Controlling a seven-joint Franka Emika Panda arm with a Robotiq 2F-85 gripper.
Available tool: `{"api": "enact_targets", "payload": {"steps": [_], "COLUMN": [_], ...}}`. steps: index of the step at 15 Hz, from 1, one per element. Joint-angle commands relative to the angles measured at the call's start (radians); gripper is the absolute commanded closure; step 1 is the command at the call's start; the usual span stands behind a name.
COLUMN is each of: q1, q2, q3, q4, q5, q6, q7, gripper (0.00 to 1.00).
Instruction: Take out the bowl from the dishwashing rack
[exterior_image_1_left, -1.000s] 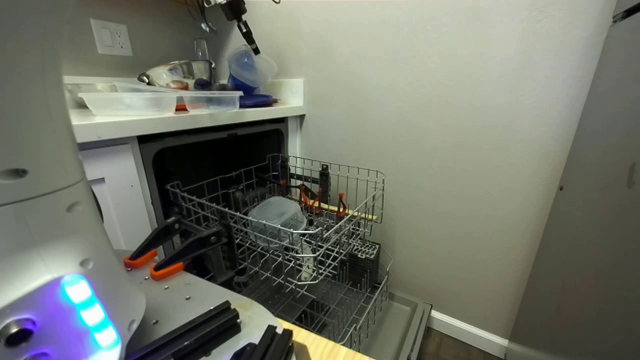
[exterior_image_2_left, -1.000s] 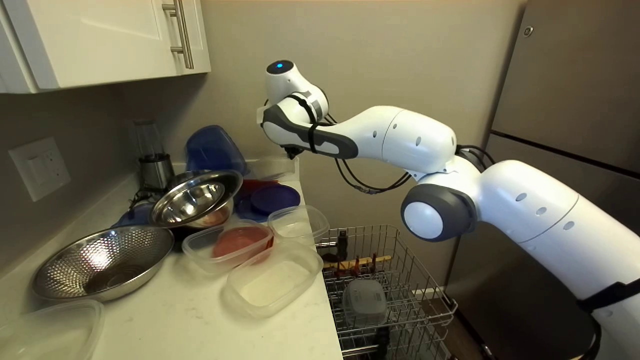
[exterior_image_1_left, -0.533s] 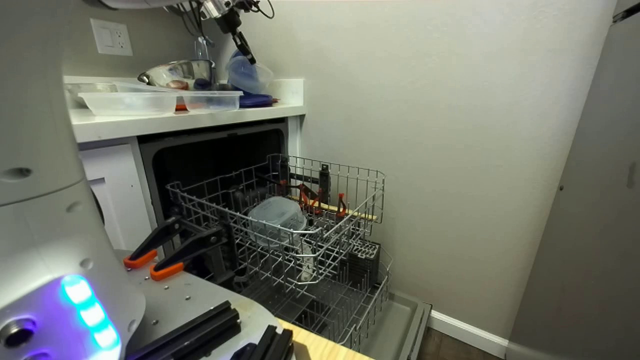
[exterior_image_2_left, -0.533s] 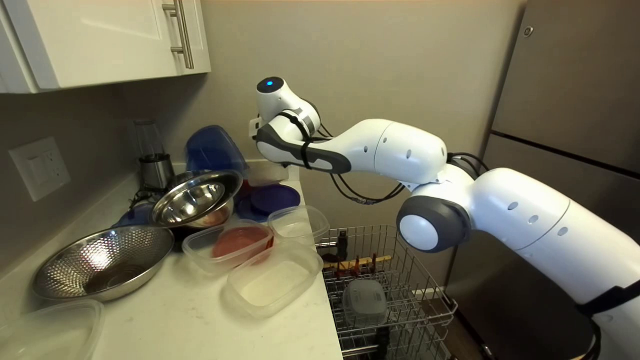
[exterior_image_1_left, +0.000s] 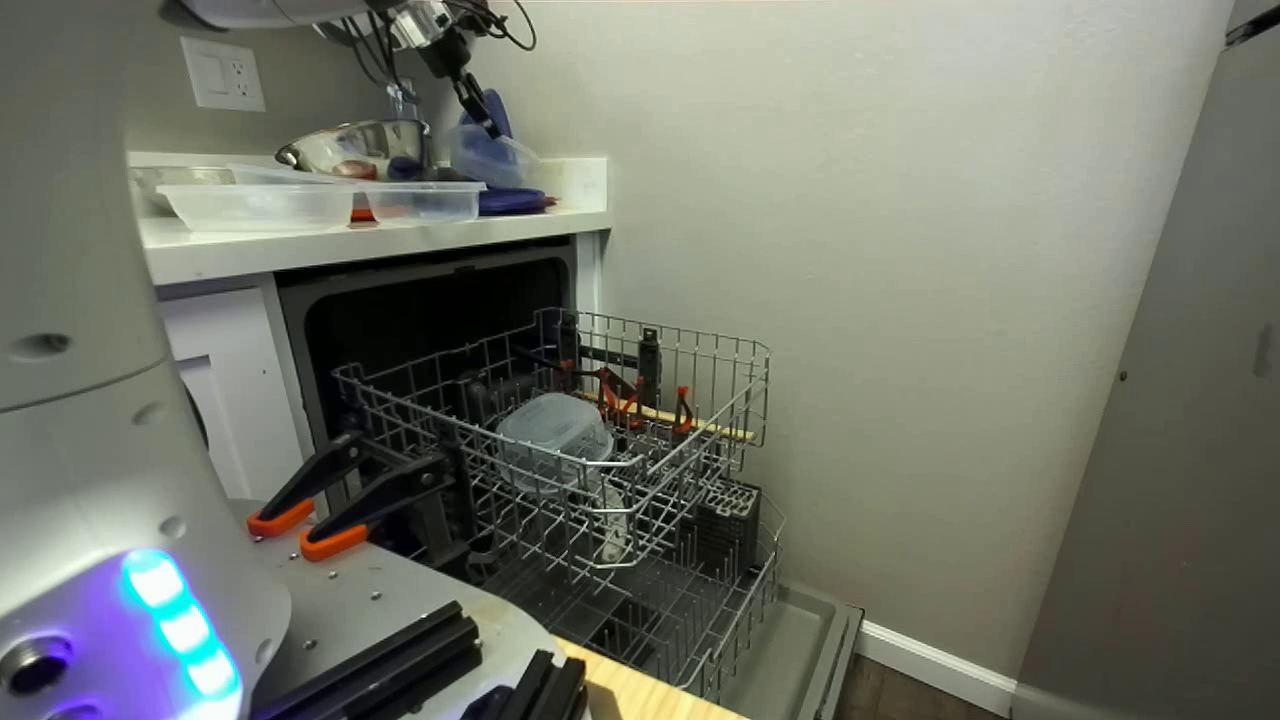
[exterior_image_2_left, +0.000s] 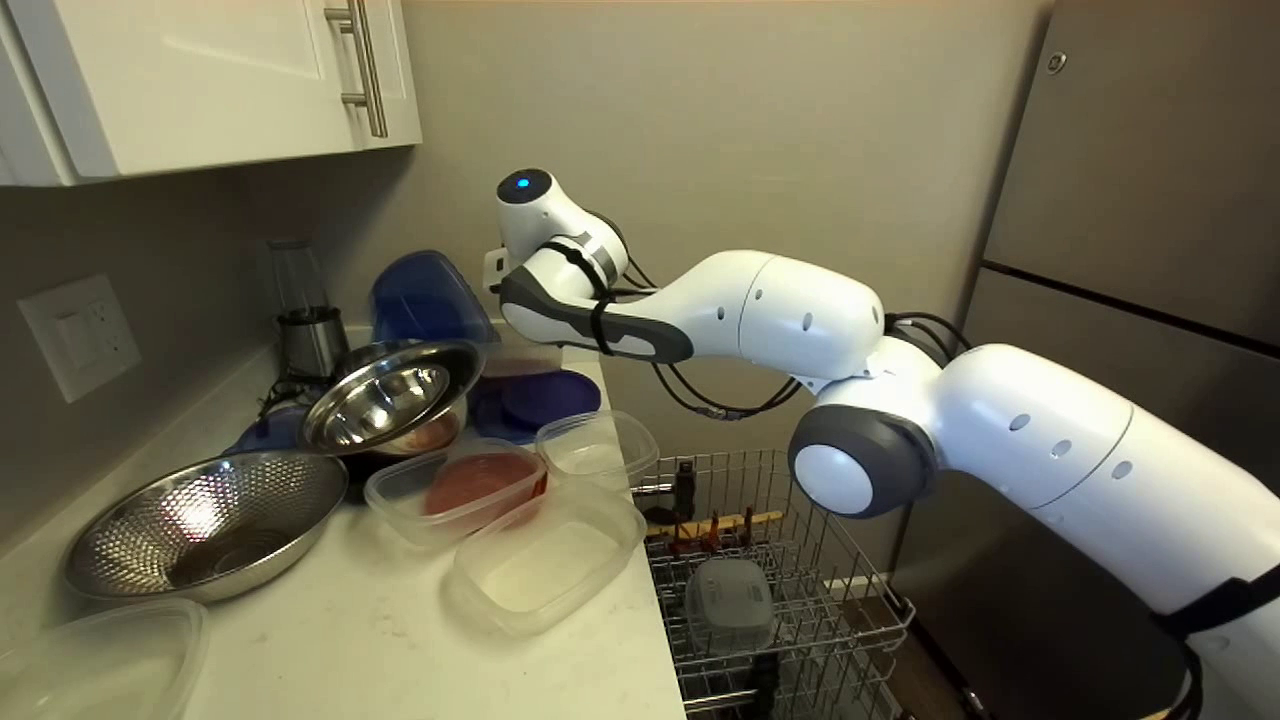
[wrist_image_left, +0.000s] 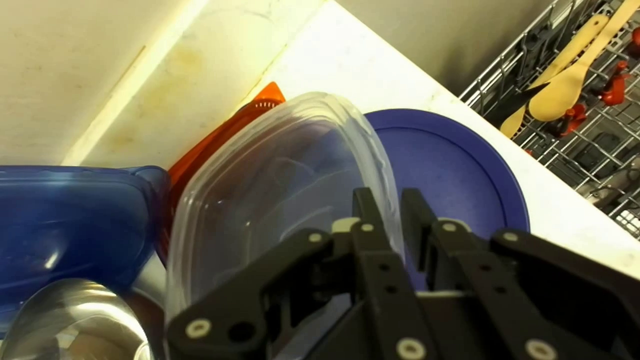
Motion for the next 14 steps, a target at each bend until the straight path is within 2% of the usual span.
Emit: {"api": "enact_targets", "payload": {"steps": [1,4,8,10,14], "q1": [-0.001,-0.005,-0.012,-0.013,-0.022], "q2": [-0.022,-0.064,-0.142,-0.182,-0.240], "q3": [0.006,0.017,0.068,0.079,0.104], "q4": [-0.013,-0.028,-0.034,-0.036,-0.037], "q5": [-0.010,0.000,0.044,0.045,0.061], "q6": [-0.021,-0.061,-0.180,-0.253,-0.360], "q7": [-0.008,-0.054,-0.103,-0.109,-0.094], "gripper": [0.49,0.31,0.04,0.00,0.00]}}
